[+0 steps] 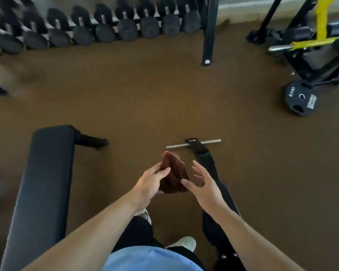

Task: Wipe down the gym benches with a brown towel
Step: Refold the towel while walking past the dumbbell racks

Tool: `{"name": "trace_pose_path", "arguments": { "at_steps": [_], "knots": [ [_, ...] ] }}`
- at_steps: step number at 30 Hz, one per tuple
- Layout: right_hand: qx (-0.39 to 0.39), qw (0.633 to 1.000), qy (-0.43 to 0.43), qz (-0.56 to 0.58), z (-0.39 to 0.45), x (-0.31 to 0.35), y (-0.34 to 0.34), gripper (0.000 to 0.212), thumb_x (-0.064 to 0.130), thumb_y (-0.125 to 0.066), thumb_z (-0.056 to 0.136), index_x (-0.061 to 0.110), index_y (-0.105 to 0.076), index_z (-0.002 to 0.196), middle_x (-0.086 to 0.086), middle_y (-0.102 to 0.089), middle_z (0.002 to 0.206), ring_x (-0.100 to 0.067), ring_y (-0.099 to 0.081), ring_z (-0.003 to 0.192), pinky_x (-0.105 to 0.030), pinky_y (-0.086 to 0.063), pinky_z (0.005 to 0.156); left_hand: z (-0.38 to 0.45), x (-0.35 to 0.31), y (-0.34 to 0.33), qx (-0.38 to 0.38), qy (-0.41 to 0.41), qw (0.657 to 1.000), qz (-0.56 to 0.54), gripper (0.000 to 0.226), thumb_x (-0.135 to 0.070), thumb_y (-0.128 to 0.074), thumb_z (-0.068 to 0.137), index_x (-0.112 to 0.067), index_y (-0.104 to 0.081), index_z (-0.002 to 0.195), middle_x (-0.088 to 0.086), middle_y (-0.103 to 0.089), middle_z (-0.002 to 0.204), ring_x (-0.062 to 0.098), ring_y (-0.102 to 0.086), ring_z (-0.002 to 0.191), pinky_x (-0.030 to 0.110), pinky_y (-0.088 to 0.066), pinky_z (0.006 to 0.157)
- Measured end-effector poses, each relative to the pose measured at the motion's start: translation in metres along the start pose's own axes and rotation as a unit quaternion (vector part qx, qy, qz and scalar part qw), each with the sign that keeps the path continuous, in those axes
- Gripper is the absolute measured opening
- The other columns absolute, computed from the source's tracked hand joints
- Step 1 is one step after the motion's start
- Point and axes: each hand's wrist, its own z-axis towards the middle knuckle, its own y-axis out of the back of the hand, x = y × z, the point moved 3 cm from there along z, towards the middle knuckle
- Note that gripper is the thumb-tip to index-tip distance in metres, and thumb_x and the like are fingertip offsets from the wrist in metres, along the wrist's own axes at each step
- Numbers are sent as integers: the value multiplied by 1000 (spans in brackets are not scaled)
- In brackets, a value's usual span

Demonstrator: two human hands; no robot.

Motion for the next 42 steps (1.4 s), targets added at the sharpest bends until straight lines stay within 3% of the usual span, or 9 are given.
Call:
{"name": "trace_pose_path", "arguments": {
  "at_steps": [4,8,10,16,20,27,30,36,42],
  "knots": [
    [128,987,-63,74,54,48,-58,113,59,-80,78,43,-11,166,10,-44,161,-19,-43,149,-48,-32,123,10,-21,71,-5,-13,997,-78,30,-22,-51,107,-33,-73,124,-1,-76,121,21,-69,118,51,-52,106],
    [176,982,-59,33,107,96,-118,71,55,-84,79,44,-49,140,15,-67,132,-12,-62,127,-25,-51,99,31,-49,145,-20,-22,995,-91,33,-20,-48,108,-34,-72,126,1,-75,125,23,-66,122,51,-52,107],
    [211,974,-75,29,130,121,-145,55,49,-85,82,35,-63,131,11,-75,121,-15,-67,121,-32,-53,102,42,-65,181,-41,-21,997,-66,30,-25,-50,107,-37,-73,122,-2,-76,121,20,-66,121,51,-50,109],
    [169,983,-48,56,186,195,-206,29,28,-77,95,32,-70,122,13,-78,113,-10,-68,114,-33,-51,102,77,-106,272,-150,-36,988,19,22,-39,-55,104,-38,-70,120,-8,-61,137,17,-53,131,37,-32,120],
    [143,989,-12,30,229,245,-227,21,20,-81,92,20,-68,108,6,-78,101,-4,-72,95,-23,-54,86,111,-128,316,-218,-60,971,80,50,-66,-57,90,-34,-71,126,-8,-46,151,25,-41,142,52,-36,120],
    [166,985,33,38,341,346,-247,26,2,-81,88,10,-67,109,3,-80,97,-5,-75,91,-16,-56,75,177,-216,387,-248,-108,963,20,19,-17,-64,101,-24,-72,117,-12,-69,118,6,-61,111,4,-44,79],
    [204,977,53,13,399,392,-256,29,3,-80,89,16,-66,110,6,-80,101,-7,-75,98,-22,-58,84,211,-268,416,-211,-80,974,13,11,-8,-67,91,-19,-68,89,-1,-70,87,15,-61,87,24,-45,82],
    [335,925,139,-113,492,496,-287,37,16,-84,89,29,-58,112,4,-80,101,-11,-76,97,-33,-62,87,269,-364,456,-105,-55,991,-62,49,-66,-61,89,-29,-69,120,0,-75,116,21,-71,109,38,-55,98],
    [321,889,288,-157,556,597,-351,51,11,-84,88,45,-52,110,15,-68,108,1,-68,100,-14,-55,80,312,-428,519,-251,-85,945,-194,33,-49,-66,94,-20,-77,105,13,-76,105,37,-70,104,52,-55,101]
  ]
}}
